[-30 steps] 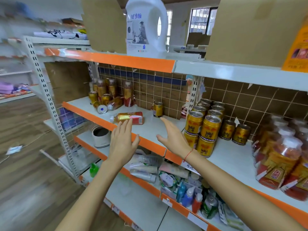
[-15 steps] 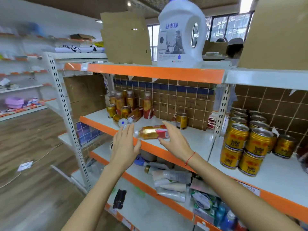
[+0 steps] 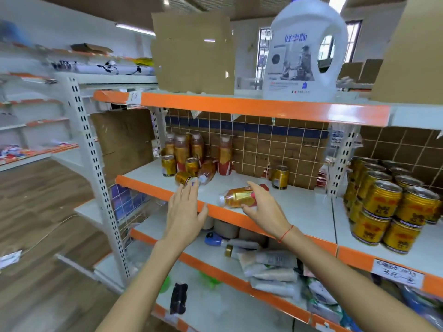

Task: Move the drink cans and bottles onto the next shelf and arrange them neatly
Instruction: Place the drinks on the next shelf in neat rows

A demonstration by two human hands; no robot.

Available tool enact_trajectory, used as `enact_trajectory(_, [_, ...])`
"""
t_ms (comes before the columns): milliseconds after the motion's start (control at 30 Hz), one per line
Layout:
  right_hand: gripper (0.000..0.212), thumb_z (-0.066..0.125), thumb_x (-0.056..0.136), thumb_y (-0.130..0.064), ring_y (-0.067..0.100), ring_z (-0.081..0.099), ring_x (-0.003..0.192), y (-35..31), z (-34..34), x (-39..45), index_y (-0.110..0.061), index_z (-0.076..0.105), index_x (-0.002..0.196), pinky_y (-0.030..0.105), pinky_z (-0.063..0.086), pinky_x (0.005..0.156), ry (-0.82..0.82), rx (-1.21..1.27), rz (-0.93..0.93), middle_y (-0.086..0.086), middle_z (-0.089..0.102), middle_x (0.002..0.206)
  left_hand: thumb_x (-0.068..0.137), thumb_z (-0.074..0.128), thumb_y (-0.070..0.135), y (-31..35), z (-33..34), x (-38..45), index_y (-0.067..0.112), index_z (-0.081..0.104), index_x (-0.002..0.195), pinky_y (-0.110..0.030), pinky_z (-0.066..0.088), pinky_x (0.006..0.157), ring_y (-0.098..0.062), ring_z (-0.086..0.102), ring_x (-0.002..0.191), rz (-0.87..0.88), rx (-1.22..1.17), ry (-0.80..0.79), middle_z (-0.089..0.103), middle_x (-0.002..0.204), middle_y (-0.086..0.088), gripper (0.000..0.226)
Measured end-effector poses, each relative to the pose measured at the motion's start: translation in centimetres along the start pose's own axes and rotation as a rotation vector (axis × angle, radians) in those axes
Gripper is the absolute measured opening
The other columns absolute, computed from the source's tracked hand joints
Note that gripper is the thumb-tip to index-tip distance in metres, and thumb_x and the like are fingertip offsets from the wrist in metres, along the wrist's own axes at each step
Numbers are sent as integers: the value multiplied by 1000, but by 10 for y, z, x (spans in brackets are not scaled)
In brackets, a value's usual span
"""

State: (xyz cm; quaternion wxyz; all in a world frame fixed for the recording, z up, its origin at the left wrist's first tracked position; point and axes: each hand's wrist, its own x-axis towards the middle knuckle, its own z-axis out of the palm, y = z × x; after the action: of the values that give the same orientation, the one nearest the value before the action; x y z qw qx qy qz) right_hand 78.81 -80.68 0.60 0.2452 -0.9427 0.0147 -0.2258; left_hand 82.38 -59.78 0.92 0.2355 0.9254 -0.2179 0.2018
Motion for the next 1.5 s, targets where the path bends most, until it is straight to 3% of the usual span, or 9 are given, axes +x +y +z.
enact_trajectory(267, [64, 59, 89, -25, 20, 38, 134, 15, 11, 31, -13, 31, 145, 34, 37, 107, 8, -31, 15, 5, 40, 147, 98, 45, 31, -13, 30, 32, 11, 18, 151, -37, 13, 117, -25, 12, 146, 47, -44, -25, 23, 156, -6, 63])
enact_trajectory(400, [65, 58, 90, -23, 18, 34, 137, 23, 15, 58, -15, 28, 147, 31, 30, 111, 0, 15, 29, 2, 35, 150, 96, 38, 39, -22, 42, 56, 13, 22, 149, -37, 15, 117, -24, 16, 145, 41, -7, -26, 27, 154, -6, 61])
enact_trajectory(733, [67, 59, 90, -22, 18, 32, 139, 37, 38, 111, -13, 27, 147, 27, 26, 111, -34, 34, 18, 4, 33, 151, 97, 45, 33, -59, 56, 96, 14, 16, 152, -35, 10, 118, -22, 10, 147, -70, 3, -13, 19, 158, -3, 65])
enact_trajectory(867, [68, 60, 89, -23, 18, 33, 138, 37, 49, 132, -15, 26, 147, 29, 28, 111, -32, 36, 45, 3, 33, 151, 97, 46, 32, -82, 58, 114, 12, 18, 151, -34, 10, 117, -22, 13, 146, -73, -3, -7, 22, 157, -5, 64])
enact_trajectory(1000, [66, 59, 90, -23, 18, 34, 137, 32, 64, 147, -16, 26, 147, 30, 29, 110, -24, 27, 65, 3, 33, 151, 96, 47, 35, -115, 58, 141, 12, 24, 149, -42, 23, 115, -26, 25, 141, -79, -5, 0, 32, 152, -8, 63])
enact_trajectory(1500, [60, 63, 88, -19, 25, 46, 126, -22, 144, 213, -11, 36, 141, 29, 37, 99, 92, 33, 167, 9, 46, 141, 96, 46, 31, -236, 52, 238, 12, 25, 148, -38, 23, 113, -23, 28, 139, 64, 16, -46, 35, 150, -6, 59])
